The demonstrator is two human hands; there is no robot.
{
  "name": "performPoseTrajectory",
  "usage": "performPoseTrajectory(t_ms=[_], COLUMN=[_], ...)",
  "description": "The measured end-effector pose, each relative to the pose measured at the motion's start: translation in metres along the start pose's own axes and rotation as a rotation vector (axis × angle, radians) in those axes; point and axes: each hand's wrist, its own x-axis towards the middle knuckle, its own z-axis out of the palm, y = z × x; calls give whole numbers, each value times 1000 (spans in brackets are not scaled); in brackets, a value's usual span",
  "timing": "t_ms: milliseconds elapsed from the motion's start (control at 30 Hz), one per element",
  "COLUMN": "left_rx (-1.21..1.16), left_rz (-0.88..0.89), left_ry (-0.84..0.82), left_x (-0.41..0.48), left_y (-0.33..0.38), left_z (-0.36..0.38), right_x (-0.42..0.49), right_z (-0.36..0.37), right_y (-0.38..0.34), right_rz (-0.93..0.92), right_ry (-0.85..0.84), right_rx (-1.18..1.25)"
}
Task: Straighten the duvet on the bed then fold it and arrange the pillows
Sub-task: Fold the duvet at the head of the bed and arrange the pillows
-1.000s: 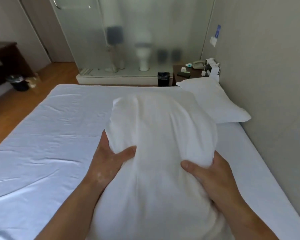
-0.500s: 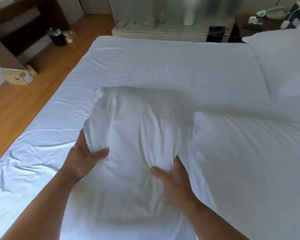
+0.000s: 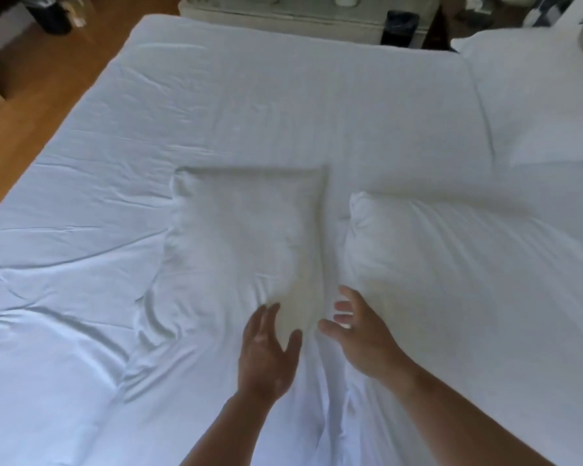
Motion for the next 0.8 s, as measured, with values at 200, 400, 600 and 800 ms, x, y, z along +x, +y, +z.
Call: performPoseTrajectory(t_ms=[200, 400, 600, 800], left_rx=[-371, -130, -442, -598], left_rz=[-107, -189, -200, -293], left_ry=[-426, -234, -115, -258], left_x=[7, 13, 29, 30], left_y=[141, 149, 102, 90], left_z=[75, 132, 147, 173], right_x=[-23, -37, -4, 16], right_z=[-172, -278, -318, -322], right_y=[78, 222, 306, 339], right_rz=[-51, 343, 336, 259], right_ry=[459, 561, 367, 207], right_rx=[-355, -292, 113, 387])
